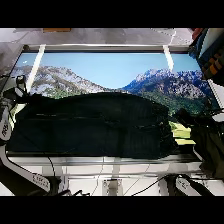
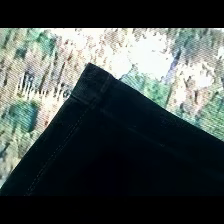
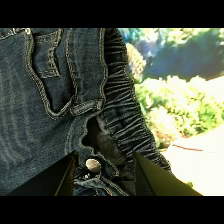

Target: Fold the clothes and pants, and hang the long-sleeved shirts on hangers.

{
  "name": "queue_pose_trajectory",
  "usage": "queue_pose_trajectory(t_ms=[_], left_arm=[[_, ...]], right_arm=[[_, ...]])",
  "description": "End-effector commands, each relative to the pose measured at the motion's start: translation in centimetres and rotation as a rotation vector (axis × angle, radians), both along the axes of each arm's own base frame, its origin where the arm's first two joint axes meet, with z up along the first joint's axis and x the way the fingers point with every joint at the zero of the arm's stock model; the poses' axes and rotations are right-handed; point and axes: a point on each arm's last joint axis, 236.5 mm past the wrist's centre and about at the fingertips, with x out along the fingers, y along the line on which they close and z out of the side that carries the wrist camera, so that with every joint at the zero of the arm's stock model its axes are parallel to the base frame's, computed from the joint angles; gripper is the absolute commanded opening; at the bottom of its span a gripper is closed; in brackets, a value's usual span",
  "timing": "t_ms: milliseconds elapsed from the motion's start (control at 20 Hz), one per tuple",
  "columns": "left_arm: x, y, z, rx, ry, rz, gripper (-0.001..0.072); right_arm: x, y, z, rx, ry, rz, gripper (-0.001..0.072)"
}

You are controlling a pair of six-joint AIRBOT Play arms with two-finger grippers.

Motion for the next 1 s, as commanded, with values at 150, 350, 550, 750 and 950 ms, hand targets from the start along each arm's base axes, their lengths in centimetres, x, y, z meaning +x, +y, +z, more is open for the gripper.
queue_pose_trajectory(t_ms=[150,350,550,750,950], left_arm=[[0.4,0.6,2.2,0.075,-0.024,-0.030,0.0016],[3.4,-0.1,6.7,0.135,-0.183,-0.053,0.0014],[5.4,0.0,9.6,0.139,-0.319,-0.006,0.0014],[5.5,0.3,8.8,0.117,-0.322,0.026,0.0015],[6.9,0.8,10.6,0.066,-0.441,0.123,0.0015]], right_arm=[[0.2,-0.1,0.1,-0.003,-0.007,-0.005,0.0382],[0.4,-0.4,0.2,-0.013,-0.017,-0.015,0.0382],[0.4,-0.4,0.2,-0.013,-0.017,-0.015,0.0382],[0.4,-0.4,0.2,-0.013,-0.017,-0.015,0.0382],[0.8,-0.9,0.3,-0.029,-0.034,-0.030,0.0382]])
